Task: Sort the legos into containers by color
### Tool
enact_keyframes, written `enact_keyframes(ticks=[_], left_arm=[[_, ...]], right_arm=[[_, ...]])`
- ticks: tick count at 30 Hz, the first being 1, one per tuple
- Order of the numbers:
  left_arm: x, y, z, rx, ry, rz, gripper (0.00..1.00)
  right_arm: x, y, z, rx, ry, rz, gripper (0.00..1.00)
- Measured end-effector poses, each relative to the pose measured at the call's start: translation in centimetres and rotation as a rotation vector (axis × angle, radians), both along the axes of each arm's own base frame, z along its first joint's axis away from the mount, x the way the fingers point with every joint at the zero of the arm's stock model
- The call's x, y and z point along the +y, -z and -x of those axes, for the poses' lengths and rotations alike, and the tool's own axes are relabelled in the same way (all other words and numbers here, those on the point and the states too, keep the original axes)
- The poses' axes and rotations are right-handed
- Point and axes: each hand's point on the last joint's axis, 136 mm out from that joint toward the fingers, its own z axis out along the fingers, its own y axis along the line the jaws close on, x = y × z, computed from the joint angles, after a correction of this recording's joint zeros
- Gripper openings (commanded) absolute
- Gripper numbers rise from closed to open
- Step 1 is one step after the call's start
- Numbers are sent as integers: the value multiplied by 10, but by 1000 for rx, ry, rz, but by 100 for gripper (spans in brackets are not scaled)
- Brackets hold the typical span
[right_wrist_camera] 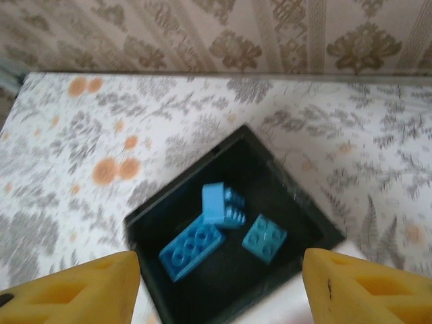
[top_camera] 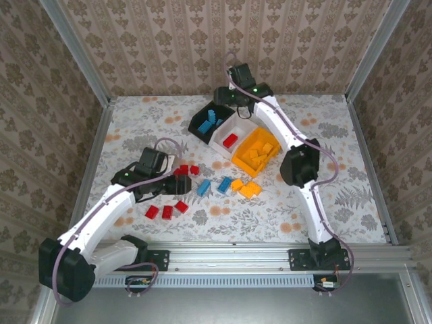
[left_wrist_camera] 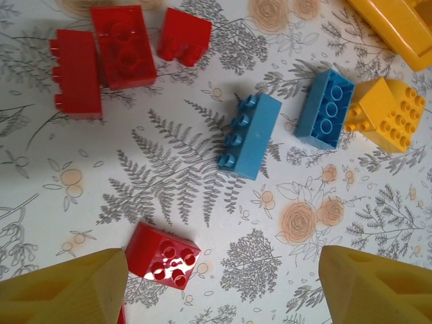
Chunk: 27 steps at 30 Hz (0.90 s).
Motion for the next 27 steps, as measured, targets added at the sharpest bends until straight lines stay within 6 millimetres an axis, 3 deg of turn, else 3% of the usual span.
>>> enact_keyframes(ticks=[5,8,10,15,17,21,27], left_arm=[[-10,7,-3,8,28,-24,76],[-14,14,-7,23,44,-49,75],[-18,19,-11,32,62,-66,74],[-38,31,-21,44,143,-119,73],[-47,37,-24,49,180,-146,72],[-61,53,-29,65,241,-198,70],[-69,78,-30,100,297,-270,67]], right_arm=[[-5,-45,80,42,-69,2,68],[-14,-51,137,85,-109,11,69],[-22,-35,175,139,-128,26,69],[-63,52,263,370,-100,82,69],[-78,77,289,440,-76,97,69],[-98,91,323,473,-36,82,69],[-103,80,331,420,-15,27,69]])
